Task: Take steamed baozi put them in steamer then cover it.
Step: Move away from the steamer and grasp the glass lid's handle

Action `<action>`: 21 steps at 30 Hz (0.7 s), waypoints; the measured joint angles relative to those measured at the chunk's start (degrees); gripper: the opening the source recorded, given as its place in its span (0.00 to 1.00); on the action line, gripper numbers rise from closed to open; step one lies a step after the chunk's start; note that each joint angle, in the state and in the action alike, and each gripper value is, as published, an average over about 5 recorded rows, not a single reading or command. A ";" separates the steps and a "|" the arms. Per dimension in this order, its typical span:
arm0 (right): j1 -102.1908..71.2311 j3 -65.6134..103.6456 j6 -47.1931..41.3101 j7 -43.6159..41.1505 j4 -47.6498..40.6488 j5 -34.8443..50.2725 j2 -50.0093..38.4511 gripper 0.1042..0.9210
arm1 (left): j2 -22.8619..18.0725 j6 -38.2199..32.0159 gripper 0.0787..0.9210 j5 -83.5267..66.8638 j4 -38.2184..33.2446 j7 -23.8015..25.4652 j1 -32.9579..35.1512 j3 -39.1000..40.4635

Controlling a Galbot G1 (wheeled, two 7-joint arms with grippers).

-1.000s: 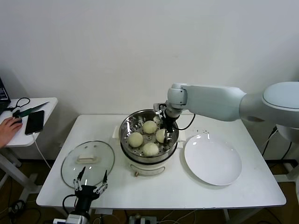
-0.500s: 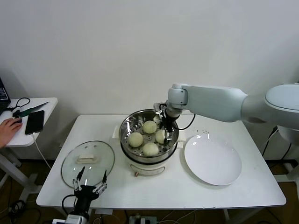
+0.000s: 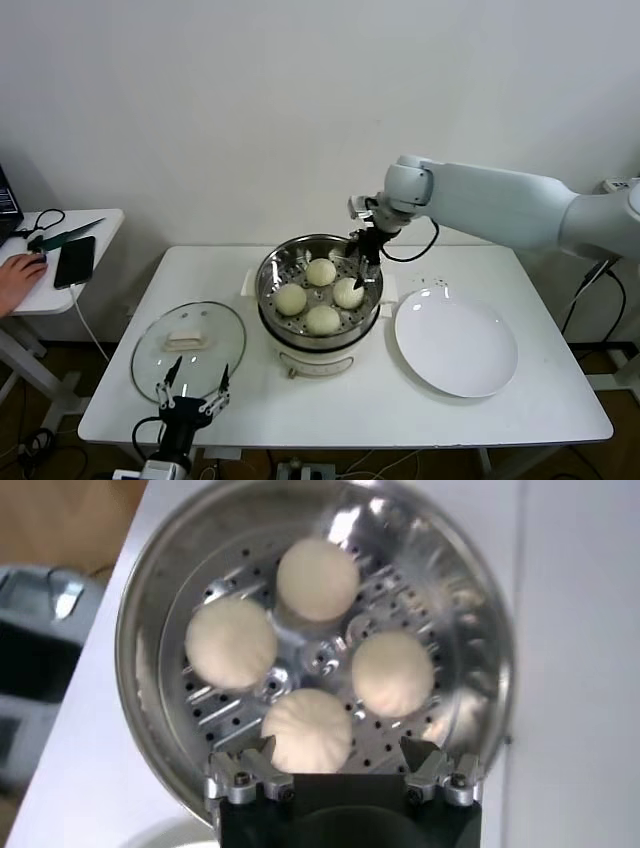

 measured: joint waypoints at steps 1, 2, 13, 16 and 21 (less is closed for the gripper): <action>-0.39 0.84 0.78 1.00 0.44 0.60 -1.03 0.88 | -0.01 -0.01 0.88 0.05 0.00 -0.02 -0.03 -0.07; -0.88 1.78 1.65 2.09 0.90 1.24 -2.12 0.88 | -0.02 -0.01 0.88 0.12 -0.01 -0.04 -0.06 -0.15; -14.27 19.73 12.32 15.42 6.58 5.98 -15.02 0.88 | -0.53 0.79 0.88 1.26 -0.83 -0.25 -0.91 -0.62; -20.60 27.35 14.65 18.75 8.28 6.10 -17.86 0.88 | -0.63 1.19 0.88 1.96 -1.15 -0.35 -1.10 -0.58; -32.34 41.03 16.92 23.55 11.60 5.66 -21.43 0.88 | -0.66 1.70 0.88 3.66 -1.72 -0.52 -0.95 -0.68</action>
